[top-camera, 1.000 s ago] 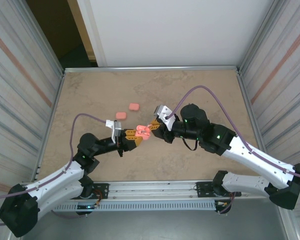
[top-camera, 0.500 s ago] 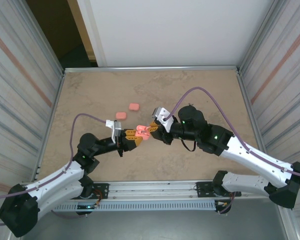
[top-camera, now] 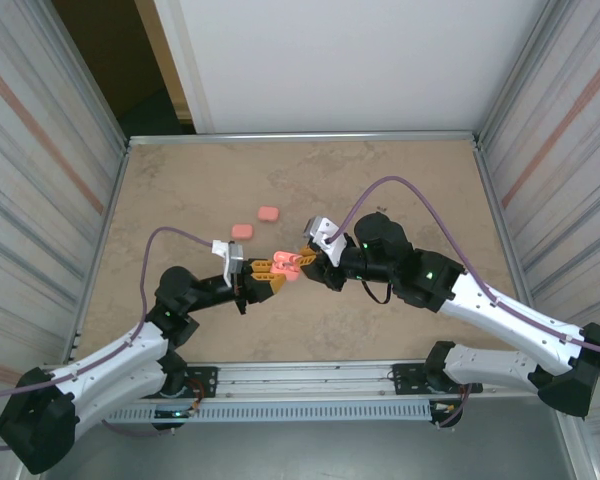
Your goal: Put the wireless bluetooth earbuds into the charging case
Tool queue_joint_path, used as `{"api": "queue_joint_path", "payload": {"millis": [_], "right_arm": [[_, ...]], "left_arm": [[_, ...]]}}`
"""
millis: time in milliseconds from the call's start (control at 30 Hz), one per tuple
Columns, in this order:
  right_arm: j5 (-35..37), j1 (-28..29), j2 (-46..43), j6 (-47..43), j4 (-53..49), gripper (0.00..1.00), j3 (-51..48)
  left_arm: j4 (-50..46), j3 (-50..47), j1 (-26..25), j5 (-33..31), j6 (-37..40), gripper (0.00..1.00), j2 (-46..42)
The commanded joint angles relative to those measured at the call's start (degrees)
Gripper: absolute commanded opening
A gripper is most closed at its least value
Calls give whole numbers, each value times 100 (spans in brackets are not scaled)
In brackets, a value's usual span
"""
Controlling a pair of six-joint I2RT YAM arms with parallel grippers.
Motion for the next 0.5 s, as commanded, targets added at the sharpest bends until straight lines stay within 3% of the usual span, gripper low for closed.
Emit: {"api": "queue_joint_path", "payload": {"millis": [0, 467], "right_arm": [[-66, 66, -13, 3, 150, 21, -82], [-320, 70, -90, 47, 205, 21, -220]], "left_arm": [[173, 206, -39, 72, 137, 0, -45], [199, 249, -46, 63, 137, 0, -45]]}}
